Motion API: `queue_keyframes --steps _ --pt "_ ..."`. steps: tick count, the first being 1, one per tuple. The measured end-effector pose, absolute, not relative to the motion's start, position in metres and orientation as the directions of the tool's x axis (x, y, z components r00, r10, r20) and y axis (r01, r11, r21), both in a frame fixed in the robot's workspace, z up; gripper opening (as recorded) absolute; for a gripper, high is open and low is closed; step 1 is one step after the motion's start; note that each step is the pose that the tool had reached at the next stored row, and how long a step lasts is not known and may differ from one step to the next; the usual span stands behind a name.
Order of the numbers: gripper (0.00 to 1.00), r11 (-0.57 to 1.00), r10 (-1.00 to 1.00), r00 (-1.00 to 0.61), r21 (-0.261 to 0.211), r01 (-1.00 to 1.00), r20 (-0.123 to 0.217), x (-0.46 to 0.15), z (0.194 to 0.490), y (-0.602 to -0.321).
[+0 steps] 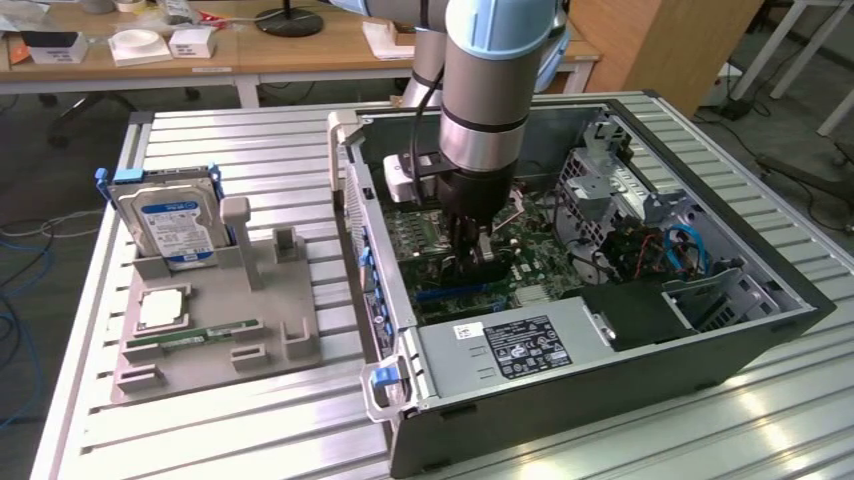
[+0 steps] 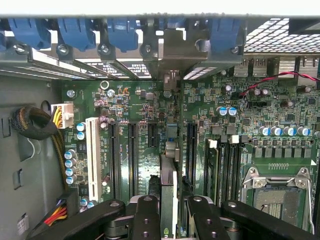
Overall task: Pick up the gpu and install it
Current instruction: 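Insert the gpu into the slot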
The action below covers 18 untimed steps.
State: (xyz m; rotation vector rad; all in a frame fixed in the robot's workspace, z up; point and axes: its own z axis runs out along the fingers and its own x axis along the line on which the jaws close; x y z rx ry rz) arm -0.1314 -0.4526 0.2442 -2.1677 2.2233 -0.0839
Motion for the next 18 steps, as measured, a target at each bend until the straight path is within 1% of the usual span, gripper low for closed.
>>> queue_keyframes --steps 18 --pt "0.26 0.025 -1.000 -0.026 -0.064 -0.998 0.009 -0.1322 0.2426 -0.4524"
